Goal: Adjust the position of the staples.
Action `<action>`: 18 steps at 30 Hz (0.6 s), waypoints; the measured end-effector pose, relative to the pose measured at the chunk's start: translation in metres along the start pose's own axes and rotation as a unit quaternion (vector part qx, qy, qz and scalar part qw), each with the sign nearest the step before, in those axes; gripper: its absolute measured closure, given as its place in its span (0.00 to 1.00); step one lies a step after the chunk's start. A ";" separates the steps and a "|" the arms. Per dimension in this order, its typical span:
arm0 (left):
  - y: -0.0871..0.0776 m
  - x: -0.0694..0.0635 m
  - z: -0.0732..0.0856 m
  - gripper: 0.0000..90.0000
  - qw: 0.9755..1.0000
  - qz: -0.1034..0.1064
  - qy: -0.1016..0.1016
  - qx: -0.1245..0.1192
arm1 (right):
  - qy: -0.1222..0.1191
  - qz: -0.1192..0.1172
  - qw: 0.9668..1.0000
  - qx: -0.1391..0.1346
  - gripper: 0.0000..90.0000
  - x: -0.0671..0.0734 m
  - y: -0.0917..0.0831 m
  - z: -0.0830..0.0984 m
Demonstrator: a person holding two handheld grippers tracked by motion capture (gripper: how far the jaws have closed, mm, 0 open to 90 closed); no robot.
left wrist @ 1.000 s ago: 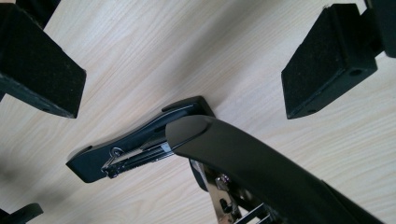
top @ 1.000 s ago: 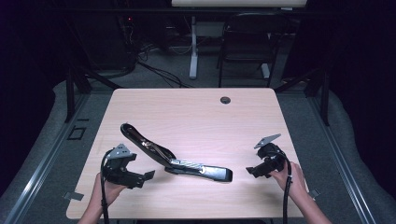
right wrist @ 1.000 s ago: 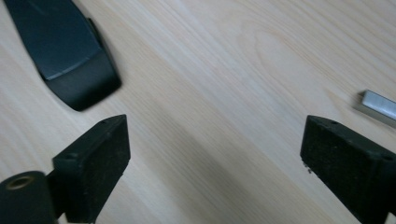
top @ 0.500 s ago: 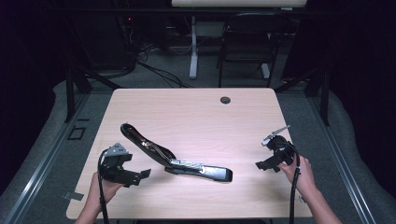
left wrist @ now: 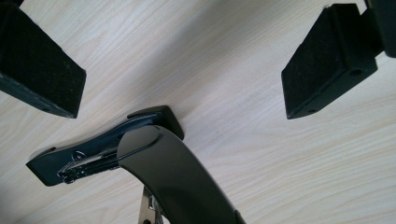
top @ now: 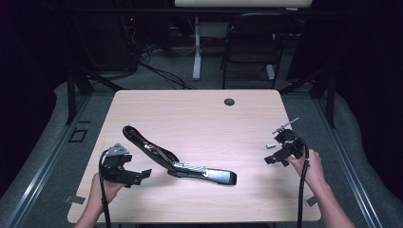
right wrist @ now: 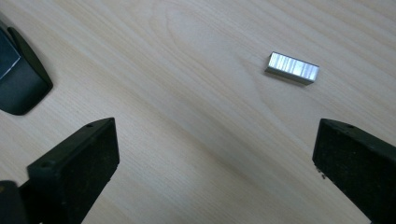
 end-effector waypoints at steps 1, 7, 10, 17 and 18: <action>0.000 0.000 0.000 0.00 1.000 0.000 -0.003 0.000 | 0.008 -0.009 1.000 0.003 0.06 0.001 -0.001 -0.002; 0.002 0.000 0.001 0.00 1.000 0.002 0.001 0.003 | 0.031 0.010 0.999 -0.007 0.13 -0.011 0.007 -0.022; 0.002 0.000 0.000 0.00 1.000 0.001 0.001 0.003 | 0.029 0.024 0.999 0.003 0.16 -0.016 0.010 -0.032; 0.003 0.000 0.002 0.00 1.000 0.001 0.003 0.009 | 0.044 0.035 0.998 0.021 0.15 -0.028 0.025 -0.039; 0.004 0.001 0.002 0.00 1.000 -0.001 0.004 0.011 | 0.054 0.037 0.998 0.013 0.16 -0.030 0.029 -0.039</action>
Point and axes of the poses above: each handheld gripper's, and its own axes: y roughly forward along the jaws, z roughly out of its underside, x roughly to its left, the point moved 10 cm from there along y, roughly forward along the jaws, and after that the axes turned 5 degrees about -x, right-handed, at the moved point
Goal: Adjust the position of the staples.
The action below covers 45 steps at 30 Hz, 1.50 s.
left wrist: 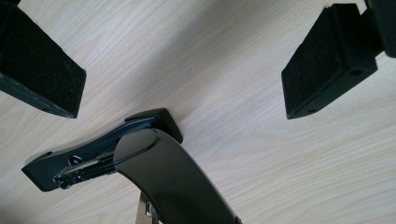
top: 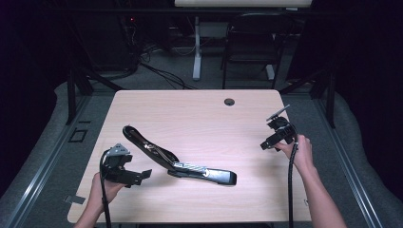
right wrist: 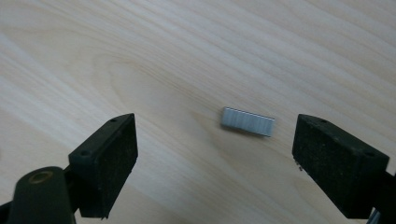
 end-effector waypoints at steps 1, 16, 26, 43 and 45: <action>0.000 0.000 0.000 0.00 1.000 0.000 0.000 0.000 | -0.002 0.004 1.000 0.005 0.16 -0.004 0.000 0.000; 0.001 -0.003 0.001 0.00 1.000 -0.006 0.012 0.007 | 0.029 0.006 0.999 0.022 0.35 -0.018 0.017 0.005; 0.001 -0.003 0.001 0.00 1.000 -0.005 0.014 0.008 | 0.036 0.026 0.999 0.021 0.47 -0.016 0.026 0.003; 0.002 -0.004 0.002 0.00 1.000 -0.004 0.014 0.011 | 0.040 0.033 0.998 0.026 0.63 -0.020 0.030 0.008; 0.002 -0.004 0.002 0.00 1.000 -0.005 0.014 0.011 | 0.041 0.032 0.998 0.021 0.63 -0.020 0.031 0.007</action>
Point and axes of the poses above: each handheld gripper's, and its own axes: y roughly forward along the jaws, z roughly out of its underside, x roughly to its left, the point moved 10 cm from there along y, roughly forward along the jaws, and after that the axes turned 5 degrees about -x, right-handed, at the moved point
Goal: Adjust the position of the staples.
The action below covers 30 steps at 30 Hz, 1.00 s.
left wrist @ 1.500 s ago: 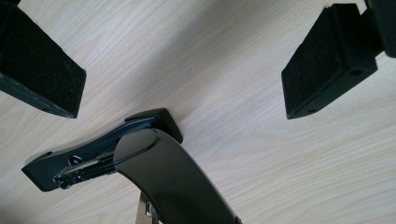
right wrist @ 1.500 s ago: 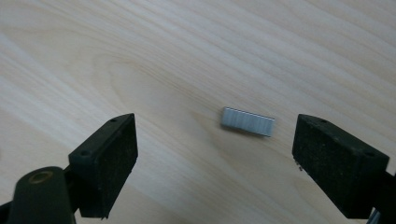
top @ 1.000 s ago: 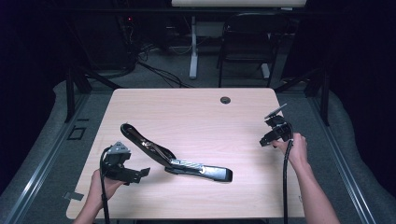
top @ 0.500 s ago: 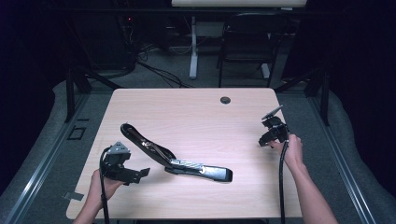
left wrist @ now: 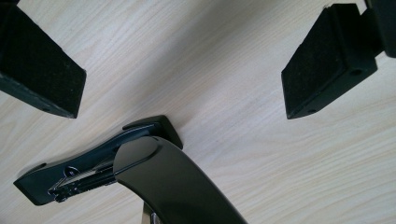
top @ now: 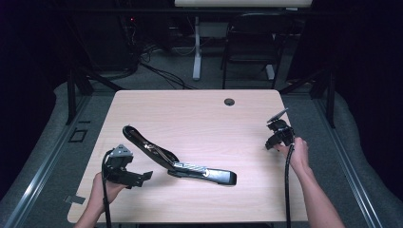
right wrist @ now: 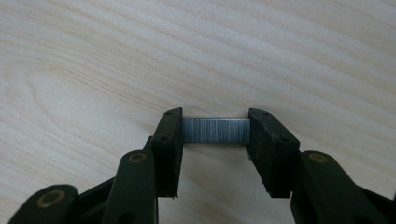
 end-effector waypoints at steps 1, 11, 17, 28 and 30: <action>0.000 0.000 0.000 0.00 1.000 0.000 0.001 0.000 | -0.005 0.005 1.000 0.003 0.63 0.000 -0.002 0.000; -0.002 0.001 0.000 0.00 1.000 -0.001 0.002 -0.001 | -0.036 -0.008 0.999 -0.017 0.63 0.021 -0.021 -0.006; -0.002 0.001 0.000 0.00 1.000 0.000 -0.001 0.000 | -0.089 -0.023 0.995 -0.035 0.63 0.046 -0.045 -0.006; -0.001 0.001 0.000 0.00 1.000 -0.001 -0.001 0.001 | -0.195 -0.057 0.979 -0.023 0.63 0.087 -0.060 0.013; -0.002 0.001 0.000 0.00 1.000 -0.001 0.001 0.003 | -0.224 -0.065 0.972 -0.013 0.63 0.095 -0.059 0.017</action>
Point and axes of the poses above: each handheld gripper's, and its own axes: y roughly forward along the jaws, z roughly out of its underside, x roughly to its left, the point moved 10 cm from there along y, roughly forward along the jaws, and after that the axes turned 5 degrees about -x, right-handed, at the moved point
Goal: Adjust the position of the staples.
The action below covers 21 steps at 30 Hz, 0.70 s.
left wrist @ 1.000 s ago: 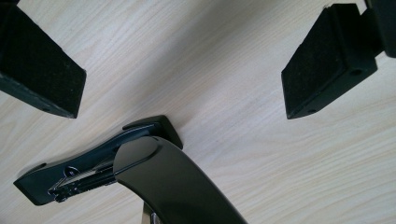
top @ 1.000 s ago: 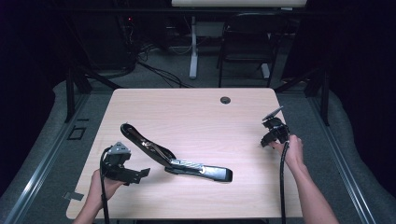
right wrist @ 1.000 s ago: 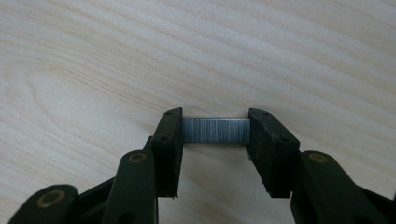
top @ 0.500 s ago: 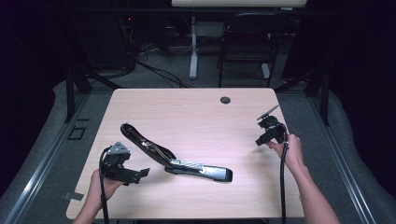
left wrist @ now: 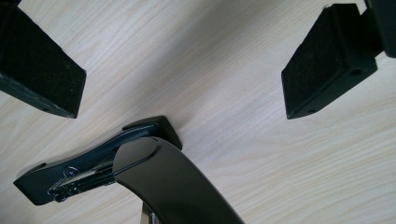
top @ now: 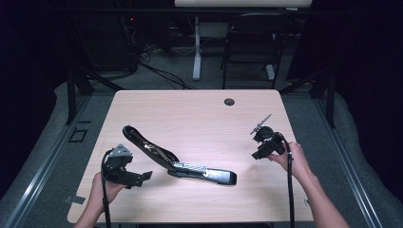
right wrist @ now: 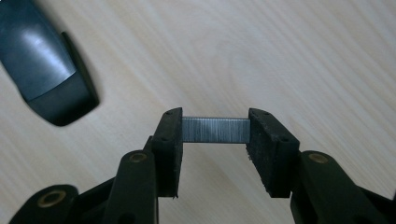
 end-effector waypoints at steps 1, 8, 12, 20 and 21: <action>0.000 0.000 0.000 0.00 1.000 0.000 0.000 0.000 | 0.000 0.000 1.000 0.000 0.63 0.000 0.000 0.000; 0.000 0.002 0.000 0.00 1.000 -0.004 -0.002 -0.001 | -0.093 -0.038 0.995 0.028 0.63 0.028 0.013 0.004; 0.000 0.001 0.000 0.00 1.000 -0.003 0.000 -0.001 | -0.128 -0.055 0.990 0.034 0.63 0.038 0.016 0.007; 0.000 0.002 0.000 0.00 1.000 -0.005 -0.001 -0.001 | -0.189 -0.088 0.977 0.045 0.63 0.055 0.025 0.014; 0.001 0.001 0.000 0.00 1.000 -0.003 0.000 0.000 | -0.197 -0.093 0.975 0.045 0.63 0.057 0.028 0.015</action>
Point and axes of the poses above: each handheld gripper's, and its own axes: y roughly forward along the jaws, z roughly out of its underside, x roughly to its left, the point moved 10 cm from there along y, roughly forward along the jaws, and after that the axes turned 5 degrees about -x, right-handed, at the moved point
